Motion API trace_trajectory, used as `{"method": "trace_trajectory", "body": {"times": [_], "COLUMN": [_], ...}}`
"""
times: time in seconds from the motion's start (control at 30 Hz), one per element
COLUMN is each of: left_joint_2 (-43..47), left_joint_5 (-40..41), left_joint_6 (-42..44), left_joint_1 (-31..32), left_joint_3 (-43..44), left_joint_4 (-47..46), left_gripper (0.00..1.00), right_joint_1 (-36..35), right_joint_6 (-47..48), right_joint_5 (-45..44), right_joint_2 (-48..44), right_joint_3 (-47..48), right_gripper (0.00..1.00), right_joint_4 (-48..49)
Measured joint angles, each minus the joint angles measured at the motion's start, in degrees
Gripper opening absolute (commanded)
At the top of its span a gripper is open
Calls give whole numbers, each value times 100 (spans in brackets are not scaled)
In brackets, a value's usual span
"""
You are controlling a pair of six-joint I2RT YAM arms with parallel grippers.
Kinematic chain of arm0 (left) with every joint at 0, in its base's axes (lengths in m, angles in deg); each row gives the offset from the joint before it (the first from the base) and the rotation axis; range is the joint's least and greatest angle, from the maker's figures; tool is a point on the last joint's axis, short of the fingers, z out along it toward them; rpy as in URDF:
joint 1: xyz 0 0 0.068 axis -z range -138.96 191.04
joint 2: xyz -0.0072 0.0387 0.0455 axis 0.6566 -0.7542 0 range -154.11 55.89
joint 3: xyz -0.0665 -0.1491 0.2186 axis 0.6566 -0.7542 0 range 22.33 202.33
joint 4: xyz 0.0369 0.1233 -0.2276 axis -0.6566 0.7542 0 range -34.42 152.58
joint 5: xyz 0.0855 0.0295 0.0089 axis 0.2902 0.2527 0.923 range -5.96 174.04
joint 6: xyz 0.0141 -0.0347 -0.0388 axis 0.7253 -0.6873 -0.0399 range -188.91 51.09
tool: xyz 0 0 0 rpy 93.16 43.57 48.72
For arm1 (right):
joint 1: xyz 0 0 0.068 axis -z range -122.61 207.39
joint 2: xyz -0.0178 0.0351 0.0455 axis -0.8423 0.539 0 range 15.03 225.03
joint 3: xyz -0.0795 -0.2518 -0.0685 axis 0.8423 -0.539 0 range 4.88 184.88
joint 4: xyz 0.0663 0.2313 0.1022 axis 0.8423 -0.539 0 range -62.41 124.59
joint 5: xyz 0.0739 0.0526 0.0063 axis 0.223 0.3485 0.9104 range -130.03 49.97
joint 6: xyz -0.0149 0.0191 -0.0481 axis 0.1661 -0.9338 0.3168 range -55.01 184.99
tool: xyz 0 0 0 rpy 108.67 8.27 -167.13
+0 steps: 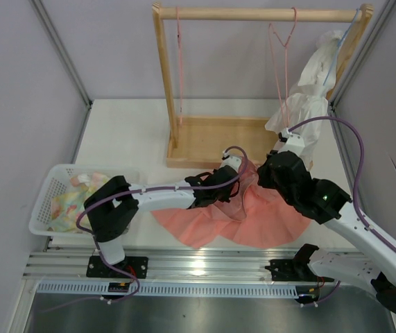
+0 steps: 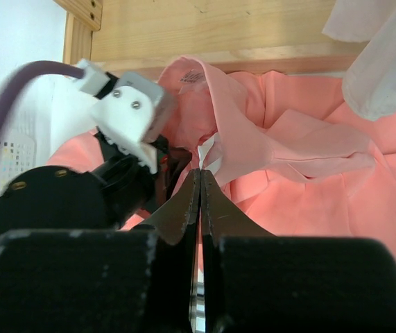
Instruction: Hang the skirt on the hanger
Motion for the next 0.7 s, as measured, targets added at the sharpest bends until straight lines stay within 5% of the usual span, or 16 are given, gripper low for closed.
{"method": "trace_trajectory", "body": {"times": [0.7], "left_joint_2": [870], "left_joint_5": [-975], "left_joint_6": [28], "left_joint_1": [-249], "left_joint_3": [-431], "left_joint_4": [-450], "left_gripper": [0], "right_joint_1": [0], "right_joint_6": [-2], "right_joint_5": [0], "right_joint_2": [-9], "right_joint_3": [-68], "right_gripper": [0], "right_joint_4": [66]}}
